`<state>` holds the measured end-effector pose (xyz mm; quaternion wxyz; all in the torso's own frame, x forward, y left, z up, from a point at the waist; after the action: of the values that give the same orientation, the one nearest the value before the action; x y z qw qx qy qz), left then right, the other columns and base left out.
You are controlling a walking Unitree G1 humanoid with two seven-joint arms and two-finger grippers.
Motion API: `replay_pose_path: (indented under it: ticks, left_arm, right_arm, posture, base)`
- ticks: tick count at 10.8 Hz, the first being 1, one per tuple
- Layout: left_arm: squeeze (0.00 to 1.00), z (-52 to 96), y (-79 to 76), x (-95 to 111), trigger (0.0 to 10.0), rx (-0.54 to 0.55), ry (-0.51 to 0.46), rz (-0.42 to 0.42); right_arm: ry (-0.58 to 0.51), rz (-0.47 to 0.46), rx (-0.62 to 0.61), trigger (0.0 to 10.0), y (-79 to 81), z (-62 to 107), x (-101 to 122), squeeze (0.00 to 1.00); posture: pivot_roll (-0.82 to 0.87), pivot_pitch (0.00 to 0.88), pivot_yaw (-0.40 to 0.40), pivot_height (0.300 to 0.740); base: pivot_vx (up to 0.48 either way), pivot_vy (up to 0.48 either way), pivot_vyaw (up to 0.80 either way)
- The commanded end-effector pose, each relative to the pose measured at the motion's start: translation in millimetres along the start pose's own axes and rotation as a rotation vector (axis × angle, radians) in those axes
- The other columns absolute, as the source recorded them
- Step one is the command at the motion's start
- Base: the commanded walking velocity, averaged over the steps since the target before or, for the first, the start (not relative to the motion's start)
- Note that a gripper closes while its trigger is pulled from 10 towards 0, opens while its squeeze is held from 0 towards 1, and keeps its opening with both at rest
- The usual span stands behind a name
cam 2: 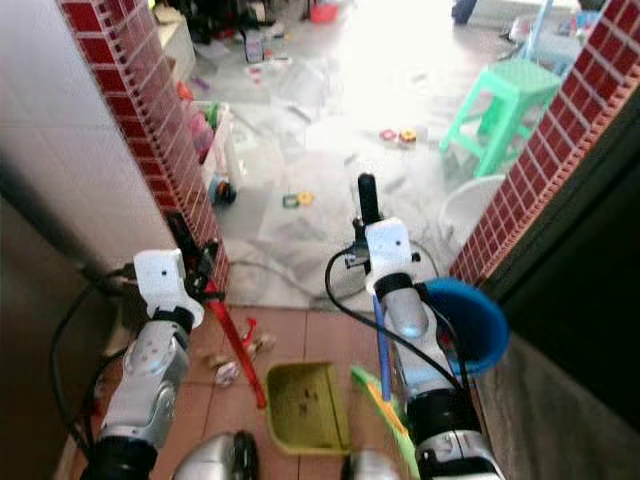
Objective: Sweep floor
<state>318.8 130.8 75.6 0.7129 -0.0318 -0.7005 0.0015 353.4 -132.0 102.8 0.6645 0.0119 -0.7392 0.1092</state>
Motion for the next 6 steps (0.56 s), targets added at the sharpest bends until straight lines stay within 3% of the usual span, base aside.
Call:
replay_pose_path:
  ticks: [1, 6]
  left_arm:
    - [0.0, -0.9, 2.7, 8.0, 10.0, -0.005, -0.025, 0.001]
    - [0.0, 0.9, 4.9, 8.6, 10.0, -0.014, -0.017, -0.006]
  right_arm:
    - [-0.031, 0.009, -0.019, 10.0, -4.3, -1.5, 8.0, 0.0]
    - [-0.03, 0.006, -0.034, 10.0, -6.0, -3.7, 8.2, 0.0]
  posture:
    - [-0.1, 0.0, 0.035, 0.74]
    - [-0.09, 0.0, 0.038, 0.74]
  base:
    - [-0.292, 0.0, 0.0]
    - [-0.3, 0.0, 0.0]
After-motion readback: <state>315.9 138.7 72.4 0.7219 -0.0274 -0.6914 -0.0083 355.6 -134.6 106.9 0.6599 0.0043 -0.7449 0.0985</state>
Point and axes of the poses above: a point about 5 cm out from each wrist's last joint towards the gripper, its own z axis pointing back from the gripper into the wrist, its own x axis along the axis of the wrist's last joint, y = z × x, the point moved 4 cm from there along -z, pointing out of the wrist towards the gripper, and after that the axes turned 3 degrees about -z, right-handed, at the moved point
